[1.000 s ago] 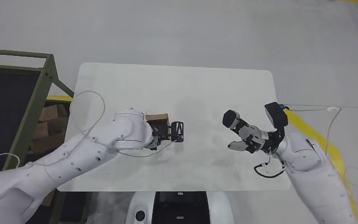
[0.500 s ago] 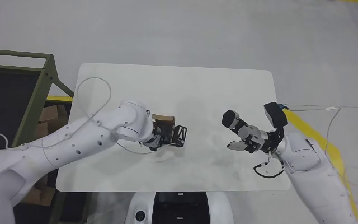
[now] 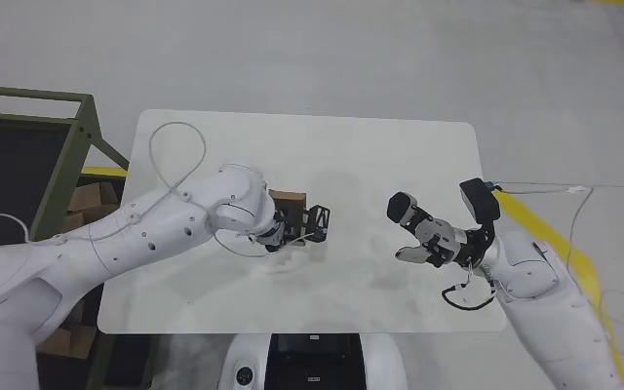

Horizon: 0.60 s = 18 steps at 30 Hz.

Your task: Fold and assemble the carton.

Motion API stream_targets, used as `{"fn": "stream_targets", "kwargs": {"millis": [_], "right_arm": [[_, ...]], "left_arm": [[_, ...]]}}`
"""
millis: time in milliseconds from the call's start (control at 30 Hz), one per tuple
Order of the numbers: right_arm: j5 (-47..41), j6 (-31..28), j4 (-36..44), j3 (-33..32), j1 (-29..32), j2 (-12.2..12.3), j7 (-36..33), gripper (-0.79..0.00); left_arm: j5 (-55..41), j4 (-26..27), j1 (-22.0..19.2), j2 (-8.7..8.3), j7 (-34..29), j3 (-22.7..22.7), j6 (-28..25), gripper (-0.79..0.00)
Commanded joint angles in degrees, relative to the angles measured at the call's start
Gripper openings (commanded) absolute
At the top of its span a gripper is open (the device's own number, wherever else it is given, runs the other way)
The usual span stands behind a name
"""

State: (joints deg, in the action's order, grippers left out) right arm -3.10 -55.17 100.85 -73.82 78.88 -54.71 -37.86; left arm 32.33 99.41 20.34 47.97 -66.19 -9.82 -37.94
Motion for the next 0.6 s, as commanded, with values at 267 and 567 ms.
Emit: {"fn": "stream_targets", "kwargs": {"millis": [267, 567], "right_arm": [[0.44, -0.42, 0.48, -0.14, 0.45, 0.21, 0.57, 0.0], [0.45, -0.47, 0.57, -0.24, 0.56, 0.41, 0.92, 0.0]], "left_arm": [[1.35, -2.4, 0.83, 2.49, 0.61, -0.08, -0.76, -0.785], [2.25, -4.49, 1.95, 4.43, 0.34, 0.08, -0.5, -0.526]]}}
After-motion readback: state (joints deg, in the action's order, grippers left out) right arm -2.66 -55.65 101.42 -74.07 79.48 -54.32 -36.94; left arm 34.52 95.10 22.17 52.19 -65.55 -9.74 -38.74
